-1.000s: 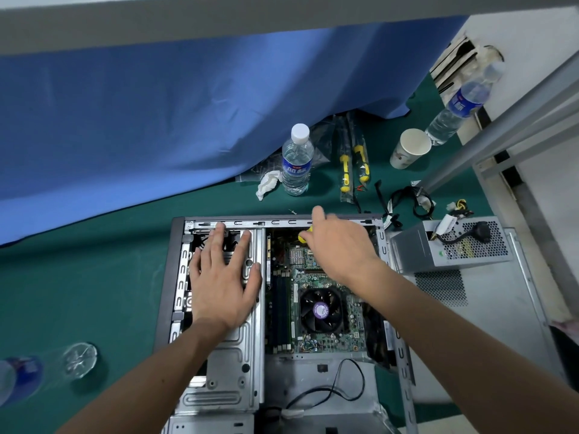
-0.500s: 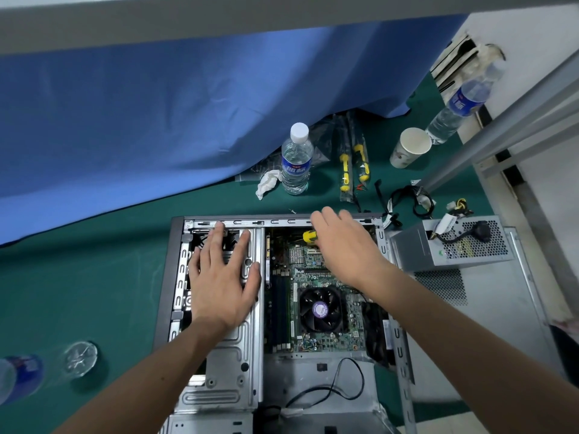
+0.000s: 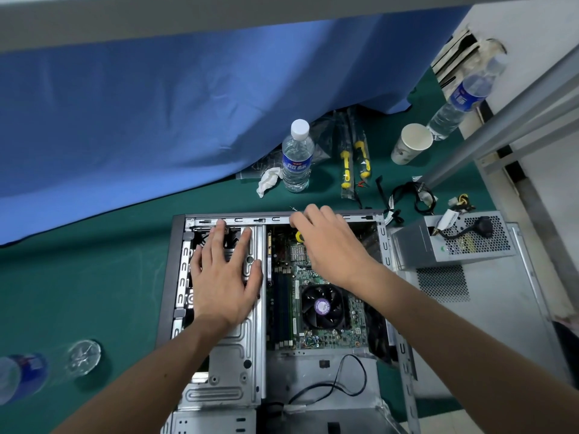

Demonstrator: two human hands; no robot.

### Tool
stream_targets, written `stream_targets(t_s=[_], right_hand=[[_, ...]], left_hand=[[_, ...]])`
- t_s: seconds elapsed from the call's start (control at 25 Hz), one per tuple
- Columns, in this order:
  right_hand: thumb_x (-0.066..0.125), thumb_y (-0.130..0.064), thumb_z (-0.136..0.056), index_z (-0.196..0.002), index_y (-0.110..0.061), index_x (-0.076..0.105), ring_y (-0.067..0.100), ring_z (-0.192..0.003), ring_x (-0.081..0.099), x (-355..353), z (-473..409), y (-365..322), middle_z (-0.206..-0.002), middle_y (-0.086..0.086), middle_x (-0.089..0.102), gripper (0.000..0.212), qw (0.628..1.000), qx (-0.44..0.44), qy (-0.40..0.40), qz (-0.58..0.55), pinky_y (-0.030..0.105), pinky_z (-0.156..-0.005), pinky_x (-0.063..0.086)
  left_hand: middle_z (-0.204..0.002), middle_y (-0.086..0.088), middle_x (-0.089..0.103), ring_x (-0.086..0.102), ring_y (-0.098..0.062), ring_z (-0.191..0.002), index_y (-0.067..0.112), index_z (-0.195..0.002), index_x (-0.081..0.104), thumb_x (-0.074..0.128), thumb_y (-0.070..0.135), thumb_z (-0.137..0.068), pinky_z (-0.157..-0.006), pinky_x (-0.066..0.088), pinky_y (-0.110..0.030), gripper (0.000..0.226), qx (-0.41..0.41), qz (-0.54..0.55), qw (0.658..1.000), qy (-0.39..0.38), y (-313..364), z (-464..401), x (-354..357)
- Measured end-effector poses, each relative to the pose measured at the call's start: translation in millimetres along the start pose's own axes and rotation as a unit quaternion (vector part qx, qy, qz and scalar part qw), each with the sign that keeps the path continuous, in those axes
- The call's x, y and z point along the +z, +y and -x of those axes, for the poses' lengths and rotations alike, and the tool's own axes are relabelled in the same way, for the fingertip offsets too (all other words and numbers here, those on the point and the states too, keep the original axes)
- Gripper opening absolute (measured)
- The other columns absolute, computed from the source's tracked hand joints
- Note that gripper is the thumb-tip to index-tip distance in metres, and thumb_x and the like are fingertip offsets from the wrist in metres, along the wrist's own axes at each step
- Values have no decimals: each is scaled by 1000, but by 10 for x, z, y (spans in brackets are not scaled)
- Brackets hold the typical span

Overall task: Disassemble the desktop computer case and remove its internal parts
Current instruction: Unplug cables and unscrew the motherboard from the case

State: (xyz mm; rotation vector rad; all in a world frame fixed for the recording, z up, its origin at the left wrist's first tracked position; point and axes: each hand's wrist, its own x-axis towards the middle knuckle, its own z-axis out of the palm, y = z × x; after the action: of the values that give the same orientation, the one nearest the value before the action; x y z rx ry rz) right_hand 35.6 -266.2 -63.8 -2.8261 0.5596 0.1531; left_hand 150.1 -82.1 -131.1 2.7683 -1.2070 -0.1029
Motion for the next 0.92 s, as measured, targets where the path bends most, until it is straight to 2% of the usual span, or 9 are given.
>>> stream_targets(t_s=[0.12, 0.24, 0.32, 0.48, 0.56, 0.64, 0.72, 0.8, 0.92], right_hand=[[64, -6, -82, -125, -17, 44, 20, -97, 38, 16, 34, -19, -111, 3, 44, 48, 997, 41, 15, -58, 36, -84, 44], [46, -37, -100, -122, -14, 37, 23, -77, 45, 73, 122, -11, -108, 8, 42, 33, 988, 154, 1, -31, 34, -61, 44], [41, -34, -103, -121, -13, 36, 24, -70, 44, 75, 126, 9, -107, 10, 43, 28, 986, 161, -12, -32, 35, -57, 40], [60, -13, -93, -124, -15, 42, 21, -100, 43, 40, 86, 11, -112, 4, 42, 35, 993, 57, 0, -102, 34, -83, 45], [60, -17, -93, -123, -15, 43, 21, -102, 42, 42, 74, -63, -112, 4, 43, 34, 991, 49, 15, -120, 34, -84, 44], [51, -36, -98, -118, -16, 40, 24, -91, 49, 63, 71, -138, -103, 5, 44, 30, 991, 92, 29, -89, 35, -71, 47], [37, -52, -100, -105, -18, 34, 22, -64, 50, 51, 55, -150, -85, 2, 47, 34, 986, 162, 23, -35, 32, -50, 40], [37, -48, -101, -100, -19, 33, 21, -56, 46, 27, 42, -135, -80, 2, 53, 30, 984, 177, 13, -6, 31, -45, 31], [54, -18, -97, -121, -17, 40, 24, -91, 48, -2, 46, -91, -110, 4, 50, 28, 996, 87, -9, -29, 36, -71, 43]], left_hand=[[-161, -12, 13, 19, -28, -146, 35, -149, 33, 25, 57, -96, -114, 13, -44, 59, 2, 0, 1000, 0, -9, 5, -2], [-161, -12, 13, 19, -28, -146, 35, -150, 33, 25, 57, -96, -115, 13, -44, 59, 0, 4, 1000, 0, -8, 0, 7], [-161, -12, 14, 20, -29, -145, 35, -149, 34, 25, 57, -95, -114, 13, -44, 59, 0, 5, 1000, -1, -4, 2, 8], [-161, -11, 13, 19, -28, -146, 35, -150, 33, 24, 58, -96, -114, 12, -44, 59, 1, 5, 1000, 1, -5, 0, 5], [-161, -11, 12, 18, -28, -146, 35, -150, 32, 24, 58, -96, -115, 13, -45, 59, 1, 9, 1000, 0, -7, 1, 8], [-161, -11, 12, 18, -28, -146, 36, -150, 31, 23, 58, -96, -115, 14, -46, 59, 0, 8, 1000, -1, -8, 3, 10], [-161, -11, 12, 19, -28, -146, 35, -150, 32, 23, 58, -96, -115, 15, -46, 59, 1, 7, 1000, 1, -7, -1, 12], [-161, -11, 13, 21, -29, -145, 35, -149, 33, 25, 58, -95, -114, 15, -46, 59, 1, 2, 1000, 2, -4, -2, 19], [-160, -11, 14, 22, -29, -144, 35, -149, 34, 26, 58, -95, -114, 15, -46, 59, 0, 1, 1000, 3, -8, -1, 22]])
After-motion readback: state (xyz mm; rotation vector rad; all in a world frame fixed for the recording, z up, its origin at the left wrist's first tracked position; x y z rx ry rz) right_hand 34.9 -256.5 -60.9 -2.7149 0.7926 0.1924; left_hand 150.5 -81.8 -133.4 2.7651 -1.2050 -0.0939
